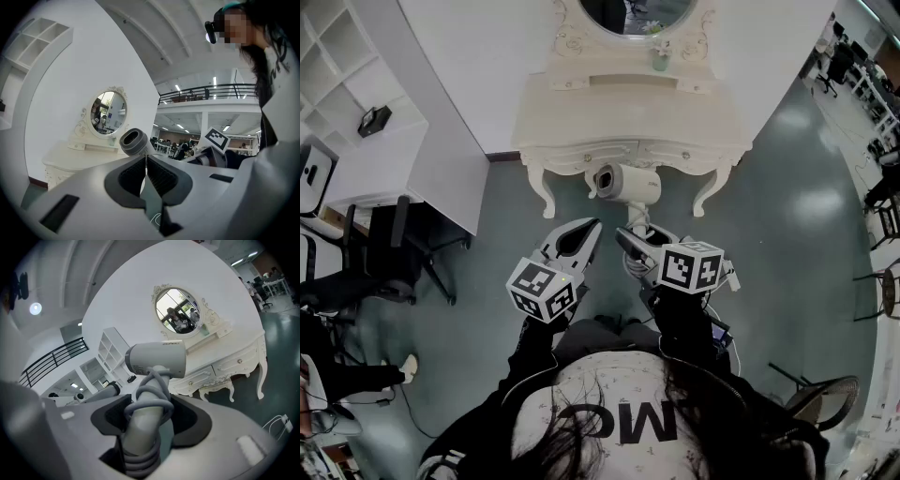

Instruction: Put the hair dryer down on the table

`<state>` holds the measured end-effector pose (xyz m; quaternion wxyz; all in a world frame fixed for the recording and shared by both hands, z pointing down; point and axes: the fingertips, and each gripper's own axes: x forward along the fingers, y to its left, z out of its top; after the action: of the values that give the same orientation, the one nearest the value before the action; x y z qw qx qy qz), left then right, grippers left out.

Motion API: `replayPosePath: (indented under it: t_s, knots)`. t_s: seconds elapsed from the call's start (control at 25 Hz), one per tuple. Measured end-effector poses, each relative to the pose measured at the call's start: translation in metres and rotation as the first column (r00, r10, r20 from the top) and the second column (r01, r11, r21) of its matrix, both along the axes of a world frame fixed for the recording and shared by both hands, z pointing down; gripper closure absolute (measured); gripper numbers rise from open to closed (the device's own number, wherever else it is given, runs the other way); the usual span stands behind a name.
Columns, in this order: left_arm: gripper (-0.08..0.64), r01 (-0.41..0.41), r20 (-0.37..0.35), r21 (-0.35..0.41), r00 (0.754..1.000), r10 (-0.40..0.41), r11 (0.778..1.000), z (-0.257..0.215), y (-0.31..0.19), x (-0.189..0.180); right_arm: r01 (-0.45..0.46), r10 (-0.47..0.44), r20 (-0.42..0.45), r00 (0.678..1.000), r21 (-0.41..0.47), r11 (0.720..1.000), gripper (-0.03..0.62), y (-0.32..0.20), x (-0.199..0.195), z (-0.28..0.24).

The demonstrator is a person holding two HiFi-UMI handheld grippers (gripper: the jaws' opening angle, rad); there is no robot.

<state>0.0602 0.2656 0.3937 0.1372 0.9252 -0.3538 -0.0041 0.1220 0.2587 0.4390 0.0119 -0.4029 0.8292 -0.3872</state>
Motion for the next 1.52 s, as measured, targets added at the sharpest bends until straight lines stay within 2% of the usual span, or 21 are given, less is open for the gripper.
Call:
replayPosePath:
  t_s: [0.6,1.0,1.28,1.52]
  knots:
    - [0.565,-0.021,-0.008,-0.022,1.000,0.021,1.000,0.013,0.001,-0.020,-0.058,0.058,0.009,0.998,-0.006,0.998,0.327,0.001,-0.007,0.007]
    - [0.565,-0.051,-0.025,-0.041,0.998,0.051,0.998,0.020,-0.004,-0.017,-0.084,0.084,-0.016,0.996,-0.034,0.996,0.327,0.000,-0.001,0.015]
    - [0.565,-0.030,-0.028,-0.051,0.999,0.029,0.998,0.027,-0.032,-0.014,-0.060,0.060,-0.008,0.998,-0.040,0.997,0.327,-0.026,0.001,0.019]
    - [0.565,0.010,-0.019,-0.052,1.000,-0.011,0.999,0.029,-0.078,-0.006,-0.011,0.011,-0.005,1.000,-0.047,0.999,0.327,-0.076,0.007,0.026]
